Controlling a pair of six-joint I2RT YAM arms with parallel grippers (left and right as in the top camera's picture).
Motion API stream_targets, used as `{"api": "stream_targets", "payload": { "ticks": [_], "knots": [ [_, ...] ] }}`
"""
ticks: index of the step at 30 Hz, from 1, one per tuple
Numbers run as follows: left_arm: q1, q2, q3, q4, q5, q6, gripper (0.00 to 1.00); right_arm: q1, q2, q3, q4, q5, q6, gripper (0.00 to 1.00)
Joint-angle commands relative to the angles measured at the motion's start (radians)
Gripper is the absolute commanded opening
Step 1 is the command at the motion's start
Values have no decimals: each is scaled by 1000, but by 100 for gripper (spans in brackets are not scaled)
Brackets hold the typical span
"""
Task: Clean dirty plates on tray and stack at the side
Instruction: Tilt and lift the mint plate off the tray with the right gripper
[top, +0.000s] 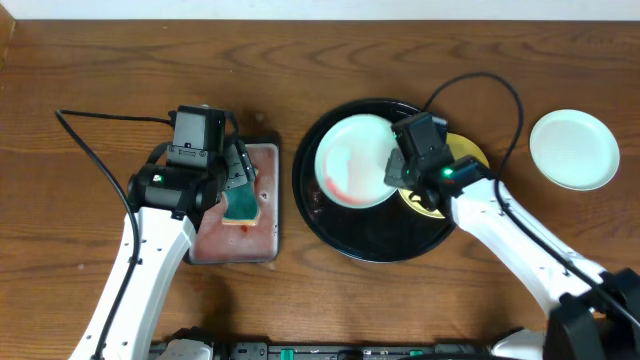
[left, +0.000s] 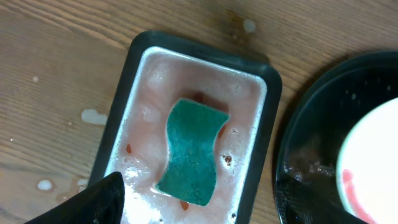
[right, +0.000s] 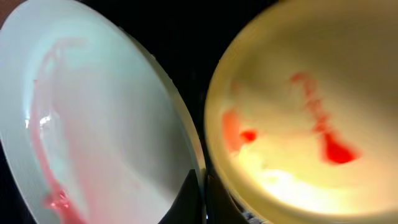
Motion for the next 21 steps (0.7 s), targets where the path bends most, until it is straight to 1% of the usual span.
{"api": "stream_targets", "payload": {
  "ticks": [1,8,14,21],
  "knots": [
    [5,0,2,-2,-13,14,78,7,-16,42,-34,177,-110,1],
    [5,0,2,-2,-13,14,78,49,-16,43,-58,353,-175,1],
    [5,0,2,3,-13,14,78,135,-16,43,-53,519,-190,1],
    [5,0,2,6,-13,18,78,246,-16,43,-19,742,-269,1]
  ]
}}
